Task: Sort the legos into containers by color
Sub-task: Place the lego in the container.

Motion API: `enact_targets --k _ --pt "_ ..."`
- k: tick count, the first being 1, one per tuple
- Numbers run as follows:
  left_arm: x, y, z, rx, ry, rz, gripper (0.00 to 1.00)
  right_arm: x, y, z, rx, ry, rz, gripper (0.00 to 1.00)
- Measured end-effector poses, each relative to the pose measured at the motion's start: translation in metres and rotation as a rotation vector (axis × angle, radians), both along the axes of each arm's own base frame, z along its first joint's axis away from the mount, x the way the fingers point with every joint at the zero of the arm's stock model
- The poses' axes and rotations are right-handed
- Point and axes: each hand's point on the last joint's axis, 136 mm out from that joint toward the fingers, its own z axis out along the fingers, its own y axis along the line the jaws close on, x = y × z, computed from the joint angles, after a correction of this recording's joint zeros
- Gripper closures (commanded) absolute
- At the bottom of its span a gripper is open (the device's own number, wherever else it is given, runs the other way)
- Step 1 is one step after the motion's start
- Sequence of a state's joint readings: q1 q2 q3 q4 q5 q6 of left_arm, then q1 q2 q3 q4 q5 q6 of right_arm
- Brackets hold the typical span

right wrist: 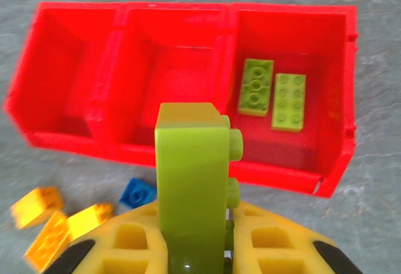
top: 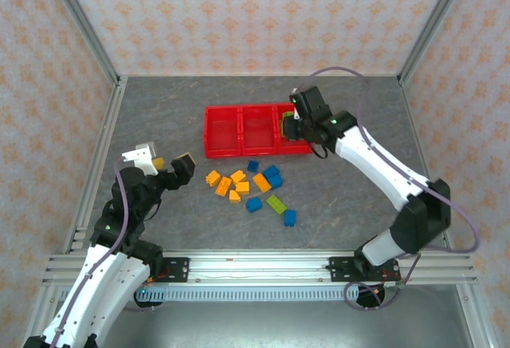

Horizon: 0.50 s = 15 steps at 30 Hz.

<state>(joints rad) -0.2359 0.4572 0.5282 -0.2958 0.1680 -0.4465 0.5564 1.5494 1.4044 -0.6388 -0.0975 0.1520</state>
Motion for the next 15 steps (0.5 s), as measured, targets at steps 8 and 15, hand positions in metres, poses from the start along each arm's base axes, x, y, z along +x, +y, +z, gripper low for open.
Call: enact_targets --k 8,15 --pt "-0.004 0.001 0.008 -0.008 -0.034 0.000 0.01 0.063 -0.008 -0.055 -0.112 0.085 -0.047 0.94" --pt "-0.004 0.001 0.009 -0.008 -0.036 0.000 0.01 0.100 -0.021 -0.067 -0.170 0.082 -0.096 0.90"
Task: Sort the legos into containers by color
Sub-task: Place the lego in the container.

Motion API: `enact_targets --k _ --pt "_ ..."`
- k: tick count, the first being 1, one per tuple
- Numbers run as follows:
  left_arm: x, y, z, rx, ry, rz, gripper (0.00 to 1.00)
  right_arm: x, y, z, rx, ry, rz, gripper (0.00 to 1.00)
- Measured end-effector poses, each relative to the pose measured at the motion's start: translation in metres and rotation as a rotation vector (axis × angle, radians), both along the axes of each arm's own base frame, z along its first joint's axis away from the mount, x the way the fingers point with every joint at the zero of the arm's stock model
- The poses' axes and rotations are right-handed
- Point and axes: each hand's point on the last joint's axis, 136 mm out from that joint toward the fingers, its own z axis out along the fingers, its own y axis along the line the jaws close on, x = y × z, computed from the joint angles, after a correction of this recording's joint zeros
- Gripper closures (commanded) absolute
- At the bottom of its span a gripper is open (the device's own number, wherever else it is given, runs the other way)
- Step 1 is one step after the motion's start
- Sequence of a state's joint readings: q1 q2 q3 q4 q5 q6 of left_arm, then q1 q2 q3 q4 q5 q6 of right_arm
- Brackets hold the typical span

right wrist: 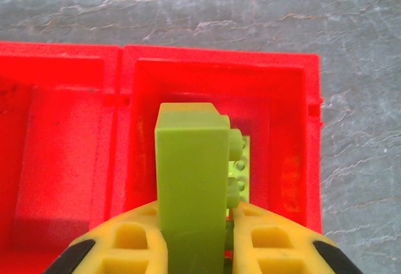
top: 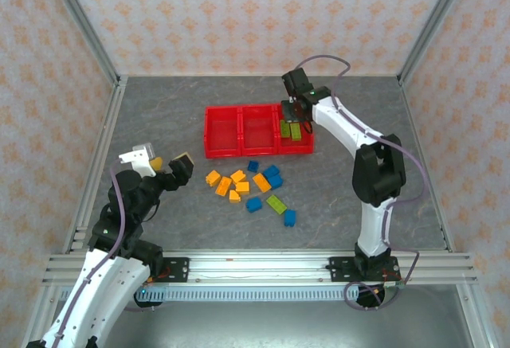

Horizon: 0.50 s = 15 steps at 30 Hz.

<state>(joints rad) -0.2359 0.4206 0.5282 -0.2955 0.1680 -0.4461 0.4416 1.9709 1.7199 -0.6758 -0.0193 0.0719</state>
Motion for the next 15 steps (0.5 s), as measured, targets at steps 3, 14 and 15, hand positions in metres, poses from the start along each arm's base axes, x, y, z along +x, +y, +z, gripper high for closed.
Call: enact_targets --k 3,14,15 --pt "0.000 0.000 0.001 0.001 -0.003 0.000 0.01 0.005 -0.004 -0.011 -0.030 0.016 -0.010 0.89" --pt "-0.003 0.000 0.006 -0.004 -0.024 -0.002 0.01 0.002 -0.010 -0.040 -0.087 0.081 -0.010 0.58" --pt "-0.003 0.000 0.006 -0.005 -0.026 -0.005 0.01 0.002 -0.011 -0.040 -0.089 0.082 -0.011 0.56"
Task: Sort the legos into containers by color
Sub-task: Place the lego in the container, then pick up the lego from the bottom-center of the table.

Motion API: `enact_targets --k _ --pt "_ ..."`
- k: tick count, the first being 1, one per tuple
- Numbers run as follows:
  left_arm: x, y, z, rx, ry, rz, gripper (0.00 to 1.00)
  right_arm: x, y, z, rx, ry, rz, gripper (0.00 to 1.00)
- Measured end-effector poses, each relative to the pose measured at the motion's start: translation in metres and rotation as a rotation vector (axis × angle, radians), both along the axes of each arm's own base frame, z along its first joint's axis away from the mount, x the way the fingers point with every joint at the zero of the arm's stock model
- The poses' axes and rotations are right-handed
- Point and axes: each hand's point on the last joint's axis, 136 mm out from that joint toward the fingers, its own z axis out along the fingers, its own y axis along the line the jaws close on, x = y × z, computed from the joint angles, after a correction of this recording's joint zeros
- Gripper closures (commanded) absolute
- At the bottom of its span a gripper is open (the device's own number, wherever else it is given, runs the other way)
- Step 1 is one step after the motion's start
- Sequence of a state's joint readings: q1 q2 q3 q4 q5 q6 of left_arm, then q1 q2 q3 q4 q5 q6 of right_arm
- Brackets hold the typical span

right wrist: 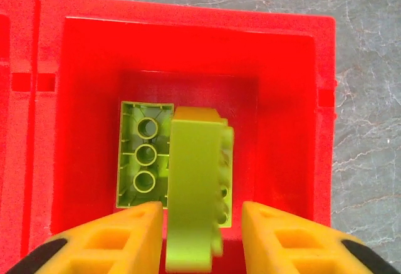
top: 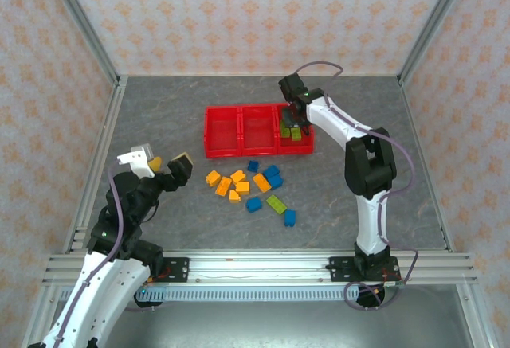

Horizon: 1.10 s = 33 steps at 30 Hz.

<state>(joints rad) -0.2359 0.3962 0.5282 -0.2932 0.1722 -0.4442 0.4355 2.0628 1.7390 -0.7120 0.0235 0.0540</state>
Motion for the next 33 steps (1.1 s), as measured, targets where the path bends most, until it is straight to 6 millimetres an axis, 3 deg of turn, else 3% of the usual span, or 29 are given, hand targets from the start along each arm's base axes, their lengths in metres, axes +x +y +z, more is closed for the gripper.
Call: enact_targets --k 6,9,10,13,22,25,29,33 --pt "0.000 -0.002 0.002 -0.004 -0.008 -0.009 0.01 -0.012 -0.003 0.006 0.012 0.008 -0.001 0.45" --pt "0.000 -0.002 0.003 -0.005 -0.010 -0.011 0.01 -0.027 -0.004 0.014 0.050 0.014 -0.001 0.32" --pt "0.000 -0.002 0.003 -0.005 -0.010 -0.011 0.01 -0.035 -0.005 0.017 0.066 0.017 -0.003 0.20" --pt "0.000 -0.002 0.003 -0.006 -0.012 -0.011 0.01 -0.068 -0.008 0.026 0.117 0.022 -0.027 0.15" --pt "-0.001 -0.005 0.002 -0.010 -0.011 -0.030 0.01 -0.191 0.014 0.058 0.348 -0.004 -0.016 0.21" --pt "0.000 -0.006 0.000 -0.010 -0.007 -0.031 0.01 -0.229 0.024 0.044 0.381 0.046 -0.013 0.20" --pt "0.001 -0.006 -0.001 -0.009 -0.002 -0.033 0.01 -0.280 0.039 0.009 0.364 0.166 -0.002 0.17" --pt "0.001 -0.006 -0.002 -0.009 -0.001 -0.035 0.01 -0.313 0.045 -0.012 0.339 0.238 -0.010 0.17"
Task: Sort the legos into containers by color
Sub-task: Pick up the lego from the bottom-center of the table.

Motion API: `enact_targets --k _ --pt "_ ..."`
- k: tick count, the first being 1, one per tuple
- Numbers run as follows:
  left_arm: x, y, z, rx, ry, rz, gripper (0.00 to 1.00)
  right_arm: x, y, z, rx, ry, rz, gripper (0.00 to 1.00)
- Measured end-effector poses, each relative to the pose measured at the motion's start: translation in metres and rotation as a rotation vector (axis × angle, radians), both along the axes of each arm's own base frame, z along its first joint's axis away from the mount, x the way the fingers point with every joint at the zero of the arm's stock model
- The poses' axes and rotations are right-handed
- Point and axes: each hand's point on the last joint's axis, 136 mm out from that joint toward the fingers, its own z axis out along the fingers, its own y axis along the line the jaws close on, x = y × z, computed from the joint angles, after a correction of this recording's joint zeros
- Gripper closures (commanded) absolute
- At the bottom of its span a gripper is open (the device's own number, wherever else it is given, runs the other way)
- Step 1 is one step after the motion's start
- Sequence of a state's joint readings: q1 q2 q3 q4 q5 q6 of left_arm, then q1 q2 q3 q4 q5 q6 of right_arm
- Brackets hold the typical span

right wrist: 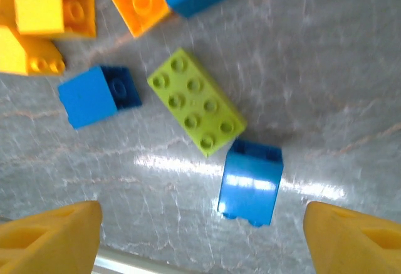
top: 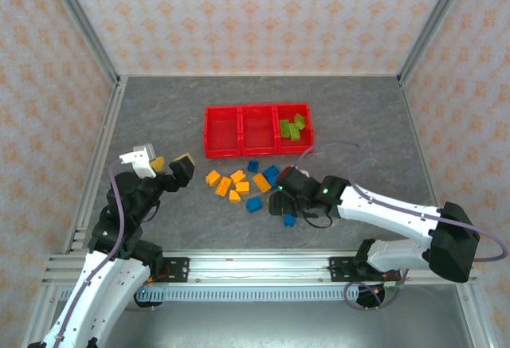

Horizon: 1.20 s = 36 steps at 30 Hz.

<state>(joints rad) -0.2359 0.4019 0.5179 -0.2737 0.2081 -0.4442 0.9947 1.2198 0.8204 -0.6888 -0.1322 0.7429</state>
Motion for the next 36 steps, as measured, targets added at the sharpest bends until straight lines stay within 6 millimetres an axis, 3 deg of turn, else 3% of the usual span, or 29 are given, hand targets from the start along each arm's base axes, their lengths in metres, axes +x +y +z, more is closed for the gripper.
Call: enact_targets --k 7,16,25,30,36 --pt "0.000 0.000 0.000 -0.001 -0.001 -0.002 0.00 -0.017 0.000 -0.028 -0.068 0.068 -0.020 0.24" --pt "-0.001 0.000 0.001 -0.002 -0.006 -0.003 0.01 -0.022 -0.017 -0.056 -0.146 0.087 -0.038 0.34" --pt "-0.001 -0.001 0.001 -0.003 -0.008 -0.006 0.01 -0.016 -0.020 -0.074 -0.221 0.075 -0.017 0.56" --pt "-0.004 -0.002 0.004 -0.006 -0.020 -0.012 0.01 -0.014 -0.023 -0.077 -0.250 0.063 0.001 0.68" --pt "-0.004 -0.002 0.004 -0.006 -0.020 -0.012 0.01 -0.004 -0.016 -0.062 -0.251 0.030 0.013 0.77"
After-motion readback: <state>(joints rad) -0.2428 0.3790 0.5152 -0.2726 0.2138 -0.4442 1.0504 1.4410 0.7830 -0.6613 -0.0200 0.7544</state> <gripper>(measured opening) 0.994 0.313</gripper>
